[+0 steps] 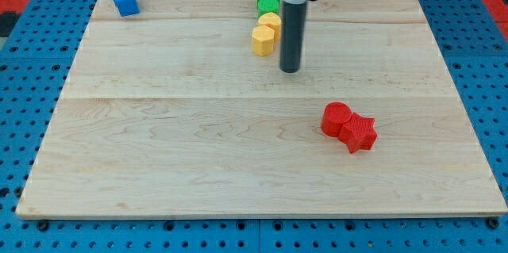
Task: Separate the red blocks
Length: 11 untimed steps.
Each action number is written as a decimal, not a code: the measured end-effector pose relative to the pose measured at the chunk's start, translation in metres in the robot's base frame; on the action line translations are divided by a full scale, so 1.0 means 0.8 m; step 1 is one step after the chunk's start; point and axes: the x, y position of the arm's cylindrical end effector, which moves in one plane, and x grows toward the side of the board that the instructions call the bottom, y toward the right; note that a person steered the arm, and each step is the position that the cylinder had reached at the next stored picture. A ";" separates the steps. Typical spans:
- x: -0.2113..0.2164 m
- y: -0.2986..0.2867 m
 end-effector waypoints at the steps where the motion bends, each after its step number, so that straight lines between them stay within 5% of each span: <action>1: 0.038 0.067; 2: 0.080 0.142; 3: 0.149 0.155; 4: 0.162 0.118; 7: 0.102 0.017; 9: 0.130 -0.014; 11: 0.061 -0.070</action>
